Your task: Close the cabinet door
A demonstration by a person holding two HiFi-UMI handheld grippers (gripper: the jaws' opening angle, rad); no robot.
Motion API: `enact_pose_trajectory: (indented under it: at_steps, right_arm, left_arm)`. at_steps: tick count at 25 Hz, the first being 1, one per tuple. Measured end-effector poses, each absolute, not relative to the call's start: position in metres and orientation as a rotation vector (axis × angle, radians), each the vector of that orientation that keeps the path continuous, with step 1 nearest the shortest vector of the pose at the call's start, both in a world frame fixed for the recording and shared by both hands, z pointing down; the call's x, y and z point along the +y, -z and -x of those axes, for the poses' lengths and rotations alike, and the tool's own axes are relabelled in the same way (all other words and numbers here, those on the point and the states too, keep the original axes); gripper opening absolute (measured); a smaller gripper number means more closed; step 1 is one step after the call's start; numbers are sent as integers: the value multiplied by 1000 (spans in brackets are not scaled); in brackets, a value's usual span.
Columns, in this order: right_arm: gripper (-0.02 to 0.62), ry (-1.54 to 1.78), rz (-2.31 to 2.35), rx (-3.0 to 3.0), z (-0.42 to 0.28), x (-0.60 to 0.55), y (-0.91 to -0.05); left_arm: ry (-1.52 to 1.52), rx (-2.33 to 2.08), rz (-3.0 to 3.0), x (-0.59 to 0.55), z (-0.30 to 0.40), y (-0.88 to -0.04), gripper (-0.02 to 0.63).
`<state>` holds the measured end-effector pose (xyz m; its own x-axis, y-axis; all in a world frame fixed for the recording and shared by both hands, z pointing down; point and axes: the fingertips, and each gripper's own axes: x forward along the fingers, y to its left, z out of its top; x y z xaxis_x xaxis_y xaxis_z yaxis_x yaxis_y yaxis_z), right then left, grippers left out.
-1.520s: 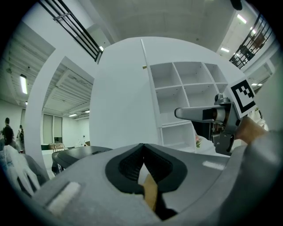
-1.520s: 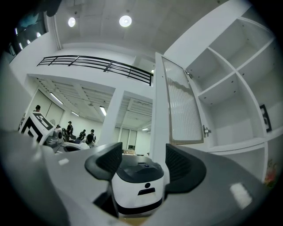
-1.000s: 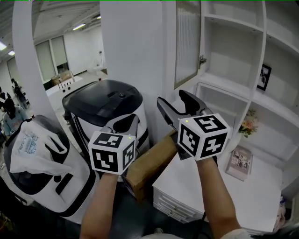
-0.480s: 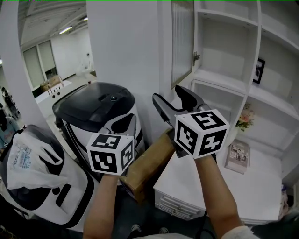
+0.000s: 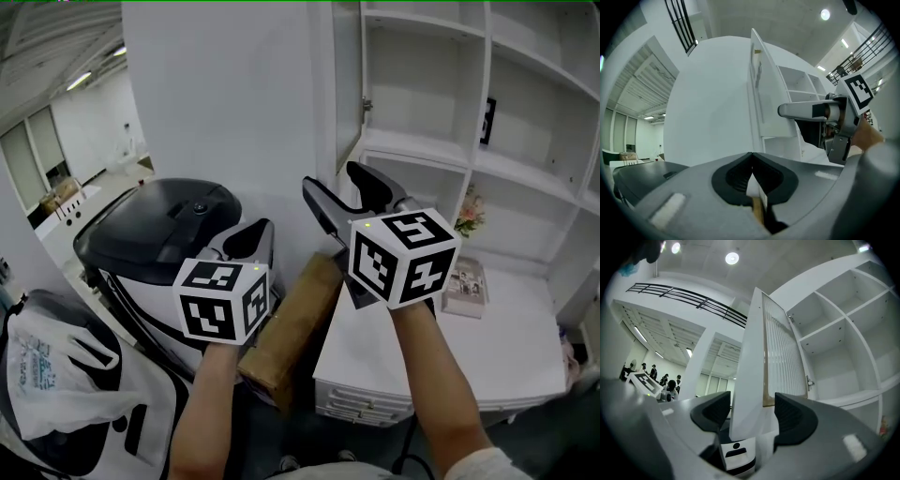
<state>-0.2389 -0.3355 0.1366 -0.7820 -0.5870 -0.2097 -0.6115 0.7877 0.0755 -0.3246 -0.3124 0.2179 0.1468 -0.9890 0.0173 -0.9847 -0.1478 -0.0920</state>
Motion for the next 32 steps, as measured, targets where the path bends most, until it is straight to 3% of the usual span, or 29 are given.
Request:
enact_pose_trajectory:
  at_steps: [21, 32]
  right_arm:
    - [179, -183, 1150, 2741, 244, -337, -136]
    - [186, -202, 1170, 2721, 238, -336, -136]
  left_arm:
    - [51, 1734, 2492, -326, 329, -202, -3]
    - [76, 1668, 2512, -323, 326, -198, -3]
